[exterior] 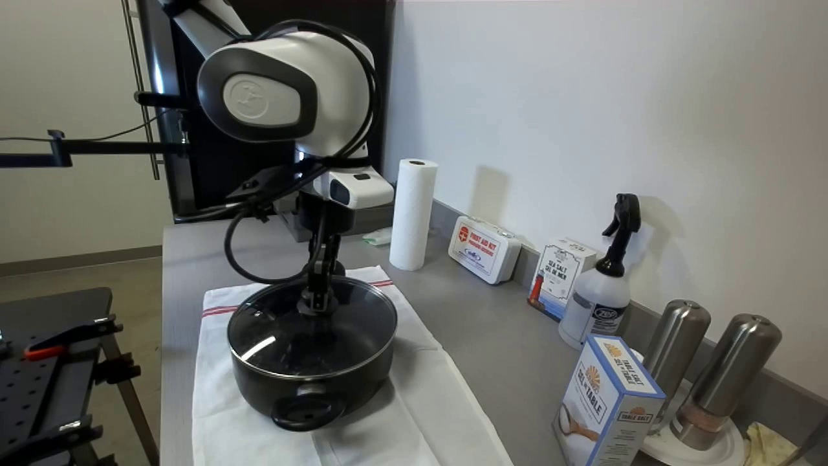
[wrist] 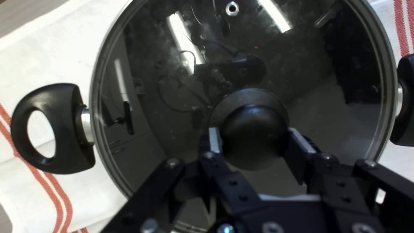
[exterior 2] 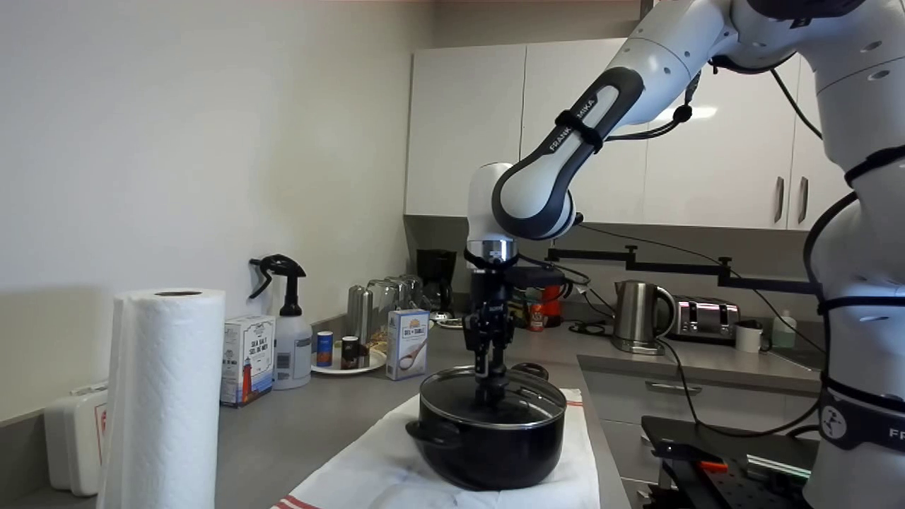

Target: Take the lid off the pot

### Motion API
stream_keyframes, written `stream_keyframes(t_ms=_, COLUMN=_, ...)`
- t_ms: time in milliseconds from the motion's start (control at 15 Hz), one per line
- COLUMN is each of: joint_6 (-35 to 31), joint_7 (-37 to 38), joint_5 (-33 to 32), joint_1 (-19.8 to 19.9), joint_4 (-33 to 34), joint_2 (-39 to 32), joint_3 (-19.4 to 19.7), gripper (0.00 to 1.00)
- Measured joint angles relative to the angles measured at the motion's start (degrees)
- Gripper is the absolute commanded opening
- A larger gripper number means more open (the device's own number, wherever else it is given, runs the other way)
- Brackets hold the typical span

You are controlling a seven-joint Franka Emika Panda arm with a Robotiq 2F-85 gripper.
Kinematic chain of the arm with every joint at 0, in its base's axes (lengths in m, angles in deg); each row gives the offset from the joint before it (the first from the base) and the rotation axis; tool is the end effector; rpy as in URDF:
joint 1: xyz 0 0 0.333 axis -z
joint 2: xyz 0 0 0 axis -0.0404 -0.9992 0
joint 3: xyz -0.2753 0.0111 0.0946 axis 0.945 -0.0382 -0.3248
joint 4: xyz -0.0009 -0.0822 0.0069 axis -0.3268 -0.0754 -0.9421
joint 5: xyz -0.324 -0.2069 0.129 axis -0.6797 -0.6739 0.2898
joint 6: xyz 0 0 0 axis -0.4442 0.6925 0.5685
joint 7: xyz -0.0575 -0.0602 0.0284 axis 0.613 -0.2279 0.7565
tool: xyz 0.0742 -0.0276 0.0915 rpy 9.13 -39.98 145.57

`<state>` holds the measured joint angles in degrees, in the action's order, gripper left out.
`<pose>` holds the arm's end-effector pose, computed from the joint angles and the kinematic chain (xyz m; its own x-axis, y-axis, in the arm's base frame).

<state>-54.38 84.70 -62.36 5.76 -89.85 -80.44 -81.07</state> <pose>0.5015 -0.1066 0.2106 0.8936 -0.4474 -0.0356 -0.4475 -0.8943 0.0053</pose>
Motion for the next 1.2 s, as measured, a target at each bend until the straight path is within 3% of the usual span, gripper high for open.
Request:
stream_keyframes(t_ms=333, joint_6=0.00, joint_7=0.30, joint_5=-0.53, joint_1=-0.42, joint_4=-0.18, joint_2=0.68, joint_3=0.30, gripper=0.25)
stream_keyframes(t_ms=867, joint_6=0.28, joint_7=3.59, joint_5=-5.55, joint_1=-2.44, joint_4=-3.01, joint_2=7.85, joint_3=0.62, gripper=0.25)
stream_keyframes(t_ms=1200, joint_6=0.29, joint_7=5.74, joint_5=-8.63, joint_1=-4.68, joint_4=-4.90, joint_2=9.79, joint_3=-1.06, gripper=0.25)
